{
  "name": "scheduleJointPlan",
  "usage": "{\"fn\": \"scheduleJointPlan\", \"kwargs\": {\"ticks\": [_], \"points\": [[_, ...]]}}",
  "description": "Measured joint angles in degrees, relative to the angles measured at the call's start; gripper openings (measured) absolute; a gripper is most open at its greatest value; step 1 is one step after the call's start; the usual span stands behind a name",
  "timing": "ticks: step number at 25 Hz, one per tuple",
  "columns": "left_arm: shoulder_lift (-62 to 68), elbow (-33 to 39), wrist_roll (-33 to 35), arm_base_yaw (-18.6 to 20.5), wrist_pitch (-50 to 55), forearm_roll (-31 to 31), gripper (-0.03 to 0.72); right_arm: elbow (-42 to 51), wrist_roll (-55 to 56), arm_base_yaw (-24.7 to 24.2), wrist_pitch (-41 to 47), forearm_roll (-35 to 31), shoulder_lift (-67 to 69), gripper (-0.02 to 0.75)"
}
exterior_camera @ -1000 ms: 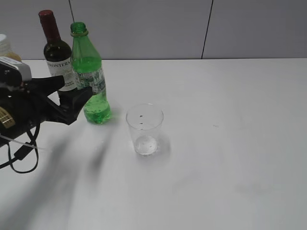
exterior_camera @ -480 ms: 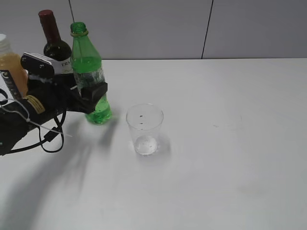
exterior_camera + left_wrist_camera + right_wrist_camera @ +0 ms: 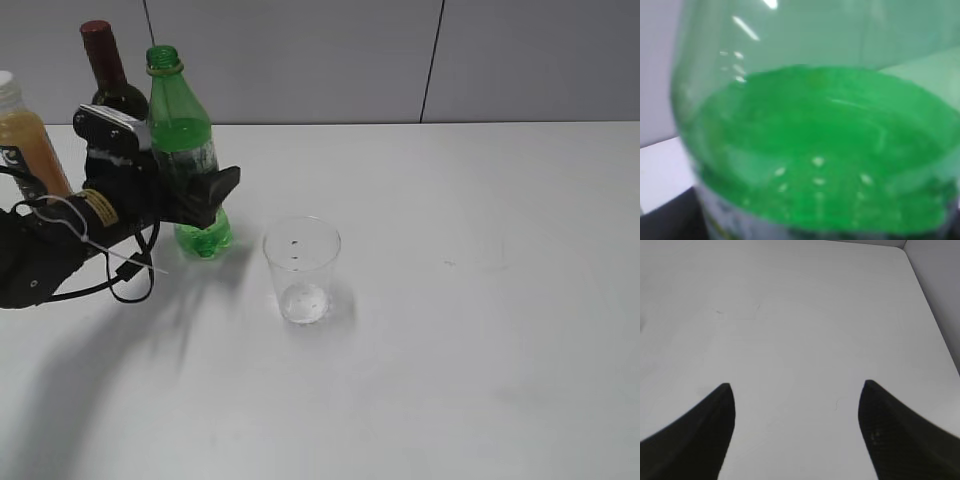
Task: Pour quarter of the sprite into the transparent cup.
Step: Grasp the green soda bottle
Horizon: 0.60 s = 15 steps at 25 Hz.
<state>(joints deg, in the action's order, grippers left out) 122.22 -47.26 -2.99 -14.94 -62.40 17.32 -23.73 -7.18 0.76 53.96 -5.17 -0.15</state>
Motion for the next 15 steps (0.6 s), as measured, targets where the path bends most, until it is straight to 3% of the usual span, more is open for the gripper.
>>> {"fn": "scheduleJointPlan", "kwargs": {"ticks": [3, 8, 15], "points": [[0.33, -0.51, 0.0, 0.0, -0.08, 1.16, 0.602, 0.0, 0.0, 0.0, 0.0, 0.0, 0.0, 0.593], [0.33, -0.66, -0.06, 0.0, -0.25, 2.25, 0.475, 0.0, 0.0, 0.0, 0.0, 0.0, 0.0, 0.593], [-0.18, 1.18, 0.0, 0.0, -1.68, -0.69, 0.467, 0.0, 0.0, 0.0, 0.0, 0.0, 0.0, 0.593]]}}
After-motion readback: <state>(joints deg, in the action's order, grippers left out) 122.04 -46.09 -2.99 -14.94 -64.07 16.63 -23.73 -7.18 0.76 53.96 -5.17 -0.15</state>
